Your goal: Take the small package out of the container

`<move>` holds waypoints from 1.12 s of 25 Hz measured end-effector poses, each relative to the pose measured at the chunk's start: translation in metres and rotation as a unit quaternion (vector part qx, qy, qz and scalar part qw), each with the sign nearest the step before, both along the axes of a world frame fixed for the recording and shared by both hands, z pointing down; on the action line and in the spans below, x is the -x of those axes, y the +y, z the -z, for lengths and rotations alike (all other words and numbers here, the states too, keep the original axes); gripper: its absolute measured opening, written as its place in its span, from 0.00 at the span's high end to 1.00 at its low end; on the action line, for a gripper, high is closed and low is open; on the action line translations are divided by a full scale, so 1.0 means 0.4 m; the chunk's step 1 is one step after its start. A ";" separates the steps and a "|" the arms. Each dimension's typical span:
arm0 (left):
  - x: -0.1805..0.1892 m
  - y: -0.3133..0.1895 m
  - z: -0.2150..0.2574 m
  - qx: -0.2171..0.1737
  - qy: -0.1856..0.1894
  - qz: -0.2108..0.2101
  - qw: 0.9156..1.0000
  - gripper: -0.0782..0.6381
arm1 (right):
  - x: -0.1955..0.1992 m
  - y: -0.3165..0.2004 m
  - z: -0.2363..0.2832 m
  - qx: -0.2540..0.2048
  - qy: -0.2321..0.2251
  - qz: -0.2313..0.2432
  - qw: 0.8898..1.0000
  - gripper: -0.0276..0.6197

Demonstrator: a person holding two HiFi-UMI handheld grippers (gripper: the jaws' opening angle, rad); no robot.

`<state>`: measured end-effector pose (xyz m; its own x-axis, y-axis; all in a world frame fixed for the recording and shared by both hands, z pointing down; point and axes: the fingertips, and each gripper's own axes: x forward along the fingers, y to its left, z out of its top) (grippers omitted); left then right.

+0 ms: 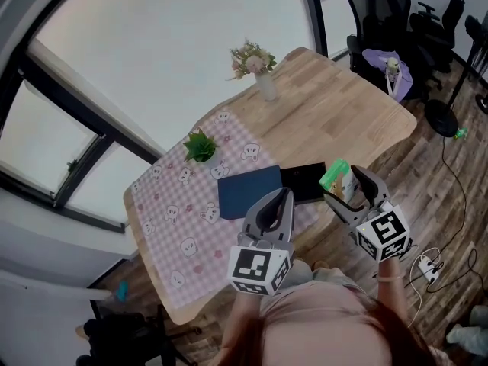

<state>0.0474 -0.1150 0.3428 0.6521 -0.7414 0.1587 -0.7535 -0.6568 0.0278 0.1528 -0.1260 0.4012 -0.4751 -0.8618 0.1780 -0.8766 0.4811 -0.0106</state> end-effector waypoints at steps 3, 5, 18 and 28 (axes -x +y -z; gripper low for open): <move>0.008 -0.017 0.008 -0.006 -0.001 -0.009 1.000 0.87 | 0.002 -0.010 0.016 -0.004 -0.008 -0.013 1.000 0.41; 0.015 -0.029 0.016 -0.008 0.000 -0.014 1.000 0.87 | 0.006 -0.018 0.031 -0.008 -0.013 -0.021 1.000 0.41; 0.108 -0.081 0.018 -0.004 0.013 -0.035 0.999 0.87 | 0.091 -0.047 0.078 -0.020 -0.030 -0.051 0.998 0.41; 0.145 -0.114 0.012 -0.003 0.016 -0.051 0.999 0.87 | 0.137 -0.079 0.098 -0.034 -0.031 -0.062 0.997 0.41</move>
